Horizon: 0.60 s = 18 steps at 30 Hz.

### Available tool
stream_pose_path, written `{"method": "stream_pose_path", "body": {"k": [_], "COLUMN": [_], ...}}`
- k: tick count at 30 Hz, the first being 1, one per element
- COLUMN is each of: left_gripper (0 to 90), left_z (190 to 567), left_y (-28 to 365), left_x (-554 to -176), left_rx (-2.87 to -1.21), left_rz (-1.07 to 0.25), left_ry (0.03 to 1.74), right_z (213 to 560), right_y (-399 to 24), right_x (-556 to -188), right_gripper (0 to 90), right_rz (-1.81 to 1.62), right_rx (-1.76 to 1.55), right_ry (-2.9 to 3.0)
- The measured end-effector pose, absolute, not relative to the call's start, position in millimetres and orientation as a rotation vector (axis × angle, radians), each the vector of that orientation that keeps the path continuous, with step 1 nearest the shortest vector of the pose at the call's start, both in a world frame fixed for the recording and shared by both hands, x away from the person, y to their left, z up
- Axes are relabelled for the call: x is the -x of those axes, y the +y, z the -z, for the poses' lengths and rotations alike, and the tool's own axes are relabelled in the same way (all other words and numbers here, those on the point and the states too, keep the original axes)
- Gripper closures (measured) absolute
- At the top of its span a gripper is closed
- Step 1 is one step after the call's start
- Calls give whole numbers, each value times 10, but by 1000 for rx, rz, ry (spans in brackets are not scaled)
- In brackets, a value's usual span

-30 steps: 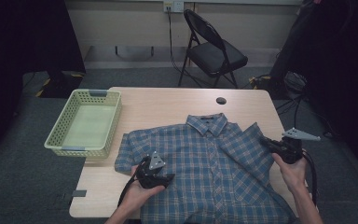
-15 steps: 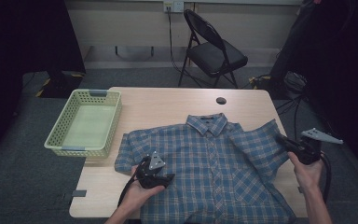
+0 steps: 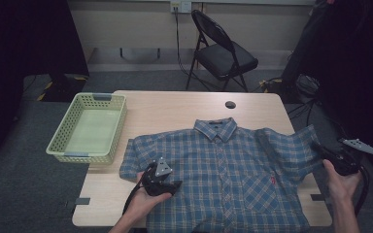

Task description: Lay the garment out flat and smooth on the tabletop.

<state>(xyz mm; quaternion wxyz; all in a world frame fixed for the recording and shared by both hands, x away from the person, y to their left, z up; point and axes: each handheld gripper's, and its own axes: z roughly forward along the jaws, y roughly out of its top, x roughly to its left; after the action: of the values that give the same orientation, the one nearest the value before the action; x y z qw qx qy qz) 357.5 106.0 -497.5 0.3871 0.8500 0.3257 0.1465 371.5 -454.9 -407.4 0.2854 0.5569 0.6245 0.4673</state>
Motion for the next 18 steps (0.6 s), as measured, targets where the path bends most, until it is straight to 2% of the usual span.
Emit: {"method": "stream_pose_path", "body": {"k": [7, 10, 12, 18], "left_gripper": [324, 324, 325, 325], "left_z": [4976, 4976, 4977, 4977], "left_y": [1059, 1060, 1059, 1060], "left_x": [-3573, -3574, -3574, -3573], "left_rx": [-2161, -2163, -2161, -2161], "left_rz": [-372, -374, -372, -372], "left_ry": [831, 829, 829, 829], "right_z": [4013, 4006, 3968, 3900], "right_y": [-4765, -4805, -4824, -4587], "right_x": [-3618, -3570, -3545, -3571], "right_gripper": [855, 675, 604, 489], "right_rz": [-1074, -983, -1006, -1029], "right_rx": [-1576, -1619, -1623, -1506], "right_ry": [1515, 1423, 1389, 1499]}}
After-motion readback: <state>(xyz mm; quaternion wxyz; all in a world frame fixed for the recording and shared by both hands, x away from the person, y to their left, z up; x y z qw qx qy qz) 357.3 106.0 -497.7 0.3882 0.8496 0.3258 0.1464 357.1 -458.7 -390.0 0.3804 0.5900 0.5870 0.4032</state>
